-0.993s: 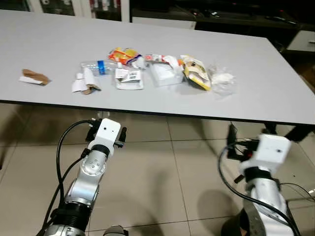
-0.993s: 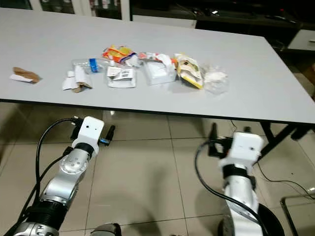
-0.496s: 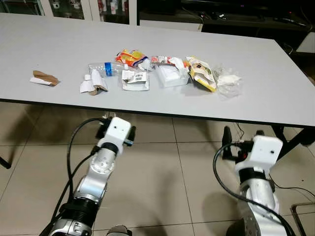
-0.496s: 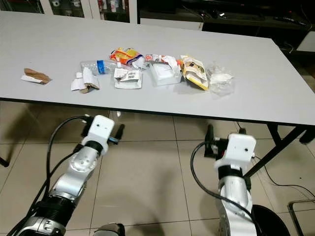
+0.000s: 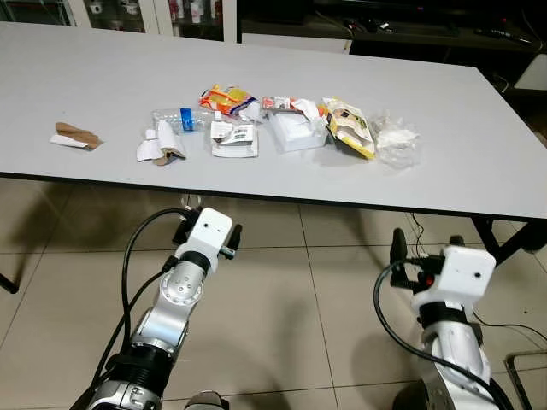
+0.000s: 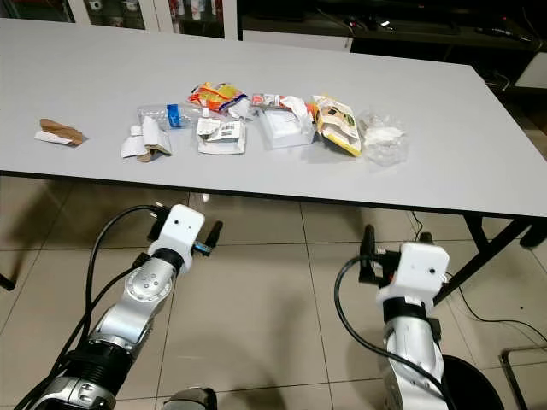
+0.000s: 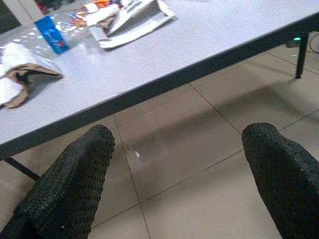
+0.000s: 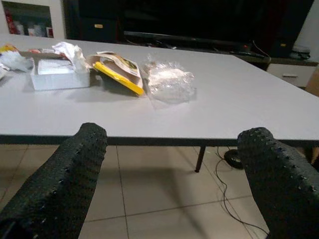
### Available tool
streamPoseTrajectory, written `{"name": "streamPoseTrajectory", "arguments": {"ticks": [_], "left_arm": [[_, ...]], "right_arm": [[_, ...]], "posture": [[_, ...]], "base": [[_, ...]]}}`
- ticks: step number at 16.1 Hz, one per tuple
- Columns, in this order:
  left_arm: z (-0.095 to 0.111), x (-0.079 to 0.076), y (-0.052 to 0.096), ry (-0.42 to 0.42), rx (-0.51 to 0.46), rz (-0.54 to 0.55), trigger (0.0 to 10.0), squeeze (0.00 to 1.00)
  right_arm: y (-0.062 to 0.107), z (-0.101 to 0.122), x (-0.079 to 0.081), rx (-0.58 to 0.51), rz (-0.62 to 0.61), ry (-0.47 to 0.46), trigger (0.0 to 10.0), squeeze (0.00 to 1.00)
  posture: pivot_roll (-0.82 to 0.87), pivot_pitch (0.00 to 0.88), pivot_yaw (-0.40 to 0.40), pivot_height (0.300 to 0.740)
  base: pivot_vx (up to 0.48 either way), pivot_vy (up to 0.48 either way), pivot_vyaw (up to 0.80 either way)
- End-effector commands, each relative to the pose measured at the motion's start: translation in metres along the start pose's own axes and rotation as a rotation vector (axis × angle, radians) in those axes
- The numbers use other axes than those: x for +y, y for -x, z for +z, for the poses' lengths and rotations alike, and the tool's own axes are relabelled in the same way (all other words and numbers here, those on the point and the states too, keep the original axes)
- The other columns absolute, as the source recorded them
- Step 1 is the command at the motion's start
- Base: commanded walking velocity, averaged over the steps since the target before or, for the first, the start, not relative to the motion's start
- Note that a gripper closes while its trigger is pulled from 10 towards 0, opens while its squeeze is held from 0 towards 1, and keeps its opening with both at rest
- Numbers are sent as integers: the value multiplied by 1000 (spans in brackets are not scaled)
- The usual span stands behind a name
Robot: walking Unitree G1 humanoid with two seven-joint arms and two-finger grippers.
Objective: Picking trash to rubbish bin
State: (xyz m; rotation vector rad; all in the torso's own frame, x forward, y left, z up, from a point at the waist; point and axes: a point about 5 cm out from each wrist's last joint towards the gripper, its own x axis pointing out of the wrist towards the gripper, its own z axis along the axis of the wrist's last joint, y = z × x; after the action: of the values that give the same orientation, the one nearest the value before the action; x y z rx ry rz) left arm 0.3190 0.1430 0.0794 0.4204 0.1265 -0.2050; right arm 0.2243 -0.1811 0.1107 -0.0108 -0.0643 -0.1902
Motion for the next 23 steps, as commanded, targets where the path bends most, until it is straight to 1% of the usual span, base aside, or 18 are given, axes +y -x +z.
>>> {"name": "streamPoseTrajectory", "arguments": {"ticks": [1, 3, 5, 7, 9, 10, 11, 14, 15, 18, 20, 23], "left_arm": [[3, 0, -3, -5, -9, -14, 10000, 0], [-2, 8, 1, 19, -2, 23, 10000, 0], [-9, 12, 6, 17, 13, 44, 10000, 0], [-14, 13, 10, 21, 20, 71, 10000, 0], [-14, 14, 13, 31, 18, 106, 10000, 0], [-15, 20, 13, 39, 25, 152, 10000, 0], [-16, 23, 14, 42, 28, 165, 10000, 0], [-13, 26, 13, 35, 20, 168, 10000, 0], [-6, 23, 8, 20, 0, 145, 10000, 0], [3, 21, 0, 11, -20, 127, 10000, 0], [11, 16, -8, 1, -40, 85, 10000, 0], [16, 13, -13, -4, -47, 65, 10000, 0]], "right_arm": [[2, 6, -4, -27, -14, 0, 10000, 0], [5, 8, -2, -30, 6, -13, 10000, 0], [6, 7, -1, -25, 31, -17, 10000, 0], [-1, 8, 3, -25, 77, -2, 10000, 0], [-8, 7, 7, -18, 114, -15, 10000, 0], [-15, 7, 13, -15, 140, -26, 10000, 0], [-17, 8, 15, -20, 147, -25, 10000, 0], [-21, 9, 18, -31, 152, -28, 10000, 0], [-20, 8, 16, -35, 137, -30, 10000, 0], [-18, 7, 15, -37, 109, -40, 10000, 0], [-15, 7, 17, -45, 97, -7, 10000, 0], [-14, 7, 19, -46, 77, -1, 10000, 0]], "posture": [[205, 79, -53, 740], [198, 74, -62, 740], [201, 73, -68, 740], [248, 79, -105, 740], [278, 85, -126, 740], [307, 88, -136, 740], [309, 88, -135, 740], [312, 89, -118, 740], [296, 90, -99, 740], [265, 91, -69, 740], [239, 91, -42, 740], [222, 91, -29, 740]], "base": [[0, 0, 0], [0, 0, 0], [0, 0, 0], [0, 0, 0], [0, 0, 0], [0, 0, -550], [0, 0, -550], [0, 0, 0], [0, 0, 0], [0, 0, 0], [0, 0, 0], [0, 0, 800]]}}
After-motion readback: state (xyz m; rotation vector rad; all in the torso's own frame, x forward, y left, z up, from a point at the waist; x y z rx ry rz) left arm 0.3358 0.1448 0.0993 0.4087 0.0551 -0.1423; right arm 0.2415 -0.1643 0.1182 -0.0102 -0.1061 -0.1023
